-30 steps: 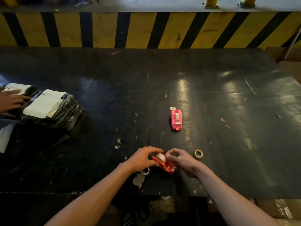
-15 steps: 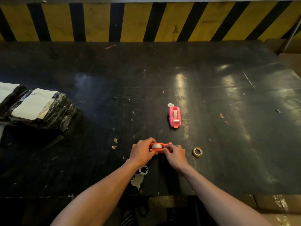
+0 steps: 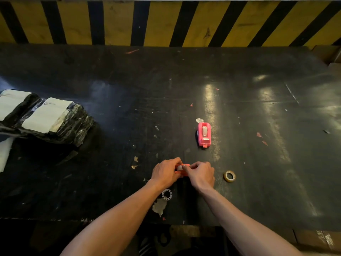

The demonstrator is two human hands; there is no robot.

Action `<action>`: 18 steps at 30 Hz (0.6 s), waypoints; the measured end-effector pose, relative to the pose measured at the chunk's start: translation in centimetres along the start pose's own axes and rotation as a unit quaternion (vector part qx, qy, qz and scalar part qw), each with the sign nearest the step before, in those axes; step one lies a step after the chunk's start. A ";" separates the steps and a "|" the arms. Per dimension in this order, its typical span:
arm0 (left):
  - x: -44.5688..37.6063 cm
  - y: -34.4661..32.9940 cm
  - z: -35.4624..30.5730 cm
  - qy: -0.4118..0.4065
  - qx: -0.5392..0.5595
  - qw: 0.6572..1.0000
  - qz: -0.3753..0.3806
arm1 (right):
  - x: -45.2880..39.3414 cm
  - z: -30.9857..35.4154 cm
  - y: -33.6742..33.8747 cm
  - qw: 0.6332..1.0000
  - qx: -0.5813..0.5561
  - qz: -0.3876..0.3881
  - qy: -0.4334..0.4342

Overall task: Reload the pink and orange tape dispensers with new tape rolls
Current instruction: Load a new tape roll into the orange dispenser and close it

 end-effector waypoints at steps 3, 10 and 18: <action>0.0 -0.2 0.0 -0.003 0.006 1.000 0.006 | 0.0 0.3 0.1 1.000 0.007 -0.003 0.002; -0.1 -0.7 0.1 -0.001 0.004 1.000 0.007 | 0.8 0.4 0.6 0.997 0.033 0.023 0.068; 0.0 -0.6 0.1 -0.004 0.012 1.000 0.001 | 3.1 2.6 0.3 0.966 0.078 0.031 0.243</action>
Point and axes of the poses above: each hand's wrist, its own x-axis away from the middle knuckle, its own y-axis out of the back of the hand, z = x × y, the point moved 10 cm from there along -x, towards the middle knuckle, and after that the axes turned 9 degrees about -x, right-handed, at the moved point
